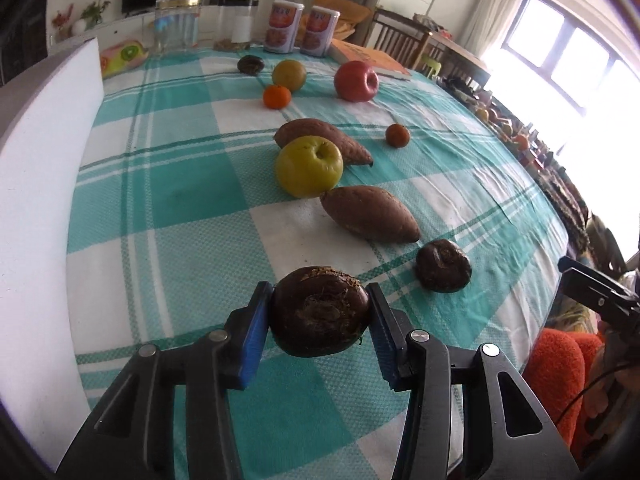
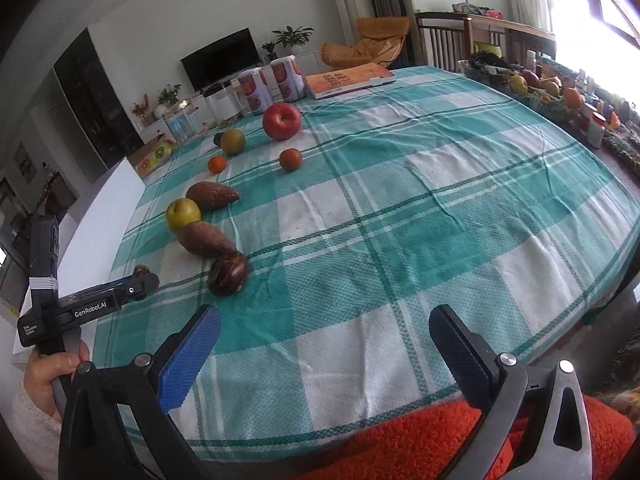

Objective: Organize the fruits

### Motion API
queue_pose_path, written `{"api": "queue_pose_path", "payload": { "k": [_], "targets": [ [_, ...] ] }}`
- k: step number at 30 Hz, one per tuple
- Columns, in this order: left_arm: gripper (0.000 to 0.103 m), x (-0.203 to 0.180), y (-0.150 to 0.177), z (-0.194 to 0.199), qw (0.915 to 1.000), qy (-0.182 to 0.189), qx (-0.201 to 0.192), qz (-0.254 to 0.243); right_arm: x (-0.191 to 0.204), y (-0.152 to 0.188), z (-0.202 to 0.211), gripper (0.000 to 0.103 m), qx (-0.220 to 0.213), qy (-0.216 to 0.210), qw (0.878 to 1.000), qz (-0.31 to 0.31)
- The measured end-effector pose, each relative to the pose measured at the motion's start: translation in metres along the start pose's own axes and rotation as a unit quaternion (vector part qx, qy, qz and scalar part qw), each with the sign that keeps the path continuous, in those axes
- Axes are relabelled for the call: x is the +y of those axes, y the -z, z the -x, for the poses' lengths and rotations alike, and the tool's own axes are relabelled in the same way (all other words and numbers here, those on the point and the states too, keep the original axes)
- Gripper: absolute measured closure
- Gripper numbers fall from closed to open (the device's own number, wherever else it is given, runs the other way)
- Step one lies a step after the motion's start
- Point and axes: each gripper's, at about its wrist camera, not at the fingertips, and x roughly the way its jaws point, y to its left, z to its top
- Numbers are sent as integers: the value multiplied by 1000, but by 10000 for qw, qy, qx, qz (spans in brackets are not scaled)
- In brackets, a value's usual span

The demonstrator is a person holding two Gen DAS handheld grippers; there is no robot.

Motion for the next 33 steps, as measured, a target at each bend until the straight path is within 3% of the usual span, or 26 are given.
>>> {"api": "queue_pose_path", "payload": {
  "k": [3,6,7,8,10,12,14,17,20,22,26,28,30,32,33],
  "targets": [
    [55,-4,2,32,9995,157,-241,141,55,-49,-60,0,849,-371,9890,1149],
    [55,0,3,65,9980,292,-458,325,96,-68,-121,9,1390,-219,9680,2078],
    [55,3,3,76,9975,299,-529,362,105,-70,-138,19,1571,-214,9612,2257],
    [55,6,3,88,9971,278,-606,380,110,-71,-149,40,1646,-152,9578,2352],
    [55,15,4,110,9960,185,-761,424,115,-72,-161,55,1811,-320,9538,2375],
    [55,29,6,133,9941,133,-905,581,114,-73,-157,56,1654,-183,9574,2361],
    [55,45,8,153,9918,36,-1049,728,105,-78,-143,56,1450,-309,9677,2039],
    [55,72,10,178,9875,-456,-1228,876,96,-89,-108,56,1003,-462,9826,1493],
    [55,110,16,189,9777,-1118,-1330,1177,116,-98,-71,56,752,-1166,9854,990],
    [55,136,23,188,9696,-1519,-1282,1426,147,-97,-57,56,821,-1923,9752,727],
    [55,172,41,183,9568,-1981,-1092,1825,237,-78,-61,56,1282,-3233,9366,429],
    [54,181,50,180,9526,-2129,-984,1939,277,-64,-70,56,1520,-3530,9222,430],
    [53,190,57,179,9487,-2229,-897,2057,308,-51,-83,56,1675,-3606,9162,495],
    [44,194,60,177,9454,-2278,-842,2176,328,-40,-96,54,1744,-3568,9160,564],
    [32,193,61,178,9445,-2283,-853,2204,331,-37,-100,50,1734,-3491,9191,570]
  ]
}}
